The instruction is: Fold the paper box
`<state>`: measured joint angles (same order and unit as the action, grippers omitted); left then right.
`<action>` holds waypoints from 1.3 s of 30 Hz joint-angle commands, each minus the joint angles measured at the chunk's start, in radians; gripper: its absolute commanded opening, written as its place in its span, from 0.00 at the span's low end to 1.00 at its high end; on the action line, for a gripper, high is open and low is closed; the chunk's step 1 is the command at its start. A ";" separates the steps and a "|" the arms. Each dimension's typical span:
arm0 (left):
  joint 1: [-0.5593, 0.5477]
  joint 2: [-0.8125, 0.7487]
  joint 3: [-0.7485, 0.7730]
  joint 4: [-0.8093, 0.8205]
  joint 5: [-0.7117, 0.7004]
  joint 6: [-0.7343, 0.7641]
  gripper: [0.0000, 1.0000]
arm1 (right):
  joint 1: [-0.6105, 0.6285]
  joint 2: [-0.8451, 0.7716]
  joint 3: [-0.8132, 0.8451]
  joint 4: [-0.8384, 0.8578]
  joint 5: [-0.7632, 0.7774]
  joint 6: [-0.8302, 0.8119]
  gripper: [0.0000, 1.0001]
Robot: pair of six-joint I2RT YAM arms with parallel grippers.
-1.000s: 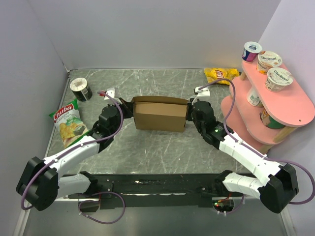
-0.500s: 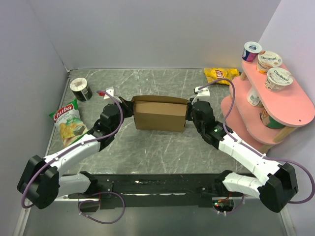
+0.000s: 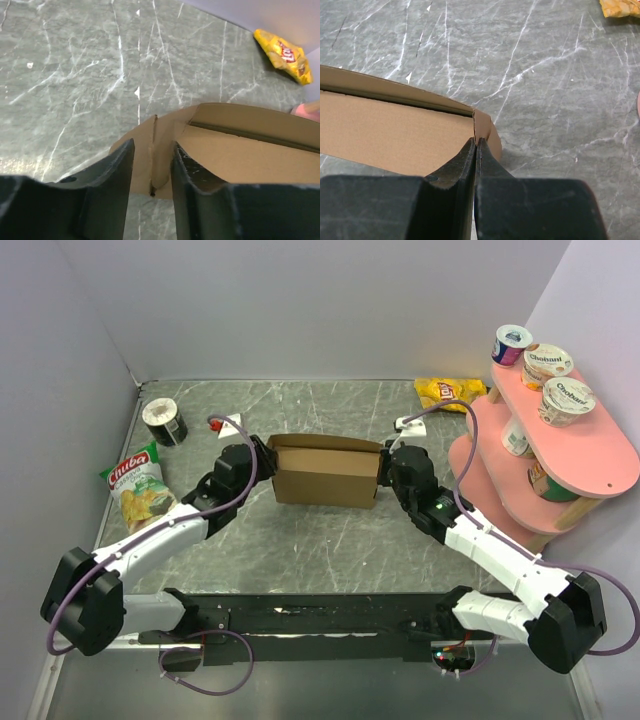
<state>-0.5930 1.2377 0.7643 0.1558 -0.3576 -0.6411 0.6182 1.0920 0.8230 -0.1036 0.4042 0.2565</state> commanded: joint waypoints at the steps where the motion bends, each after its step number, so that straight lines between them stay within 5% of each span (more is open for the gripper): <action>1: 0.004 0.040 -0.004 -0.355 0.006 0.057 0.51 | 0.020 0.029 -0.048 -0.191 -0.084 -0.013 0.00; 7: 0.004 -0.036 0.021 -0.371 0.054 0.083 0.75 | 0.020 0.043 -0.035 -0.192 -0.093 -0.011 0.00; 12: 0.007 -0.093 0.050 -0.383 0.068 0.124 0.76 | 0.021 0.045 -0.030 -0.199 -0.103 -0.013 0.00; 22: 0.068 -0.126 0.205 -0.467 0.221 0.227 0.96 | 0.020 0.060 -0.009 -0.217 -0.114 -0.010 0.00; 27: 0.091 -0.101 0.283 -0.535 0.171 0.305 0.99 | 0.021 0.054 -0.005 -0.222 -0.116 -0.013 0.00; 39: 0.122 -0.011 0.362 -0.573 0.253 0.396 0.50 | 0.020 0.051 -0.010 -0.225 -0.116 -0.014 0.00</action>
<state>-0.4736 1.2221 1.0737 -0.4065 -0.1261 -0.2874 0.6193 1.1049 0.8452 -0.1291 0.3717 0.2409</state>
